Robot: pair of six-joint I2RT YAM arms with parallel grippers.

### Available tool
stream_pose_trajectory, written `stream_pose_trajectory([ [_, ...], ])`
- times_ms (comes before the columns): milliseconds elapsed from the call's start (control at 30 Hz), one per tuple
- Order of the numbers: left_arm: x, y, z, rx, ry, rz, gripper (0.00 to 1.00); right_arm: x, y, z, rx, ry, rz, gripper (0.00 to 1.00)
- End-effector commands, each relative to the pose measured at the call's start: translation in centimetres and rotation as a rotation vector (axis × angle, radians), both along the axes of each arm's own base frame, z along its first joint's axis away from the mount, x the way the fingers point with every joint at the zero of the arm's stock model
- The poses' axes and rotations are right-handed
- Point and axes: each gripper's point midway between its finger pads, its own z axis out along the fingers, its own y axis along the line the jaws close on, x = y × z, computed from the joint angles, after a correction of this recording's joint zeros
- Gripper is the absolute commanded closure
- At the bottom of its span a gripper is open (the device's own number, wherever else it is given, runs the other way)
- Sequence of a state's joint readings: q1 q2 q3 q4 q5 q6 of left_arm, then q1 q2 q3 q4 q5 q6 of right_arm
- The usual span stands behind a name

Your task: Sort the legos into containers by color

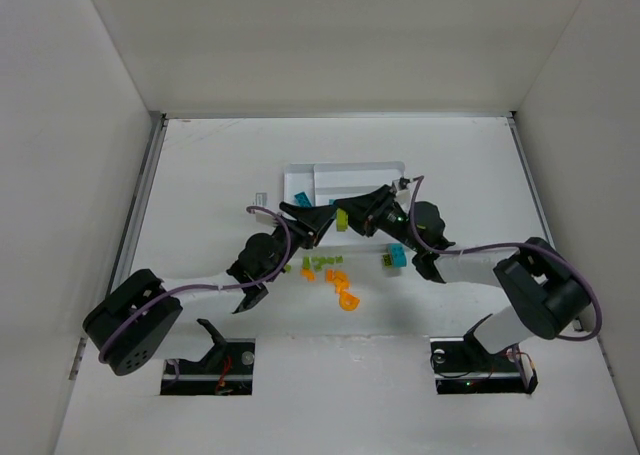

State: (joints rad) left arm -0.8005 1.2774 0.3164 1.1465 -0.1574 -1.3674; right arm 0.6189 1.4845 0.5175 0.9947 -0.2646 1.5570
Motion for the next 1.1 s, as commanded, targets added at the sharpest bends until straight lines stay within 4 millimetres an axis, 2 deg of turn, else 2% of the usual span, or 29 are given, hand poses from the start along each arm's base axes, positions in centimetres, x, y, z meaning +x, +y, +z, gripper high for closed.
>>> stream_pose_trajectory([
  [0,0.0,0.5,2.9,-0.077,-0.082,0.011,0.51,-0.5,0.5,4.0,0.135,-0.076,0.031,0.72],
  [367,0.2,0.8,3.2,-0.079,-0.100,0.037,0.73,-0.5,0.4,3.2,0.180,-0.039,0.038,0.69],
  [433,0.2,0.7,3.1,-0.077,-0.097,0.034,0.76,-0.5,0.4,3.0,0.178,-0.036,0.039,0.65],
  [567,0.2,0.8,2.9,-0.060,-0.100,0.037,0.81,-0.7,0.2,2.7,0.161,-0.046,0.029,0.47],
  [700,0.4,1.2,2.6,-0.051,-0.099,0.050,0.82,-1.1,-0.1,2.6,0.135,-0.068,0.030,0.35],
  [767,0.6,1.6,2.4,-0.047,-0.096,0.060,0.83,-1.3,-0.1,2.4,0.117,-0.074,0.031,0.32],
  [967,1.2,2.3,1.9,-0.044,-0.077,0.079,0.83,-2.1,-0.5,2.6,0.074,-0.127,0.029,0.29],
  [1067,1.2,2.2,2.1,-0.051,-0.072,0.076,0.83,-2.1,-0.2,1.8,0.030,-0.113,0.041,0.29],
])
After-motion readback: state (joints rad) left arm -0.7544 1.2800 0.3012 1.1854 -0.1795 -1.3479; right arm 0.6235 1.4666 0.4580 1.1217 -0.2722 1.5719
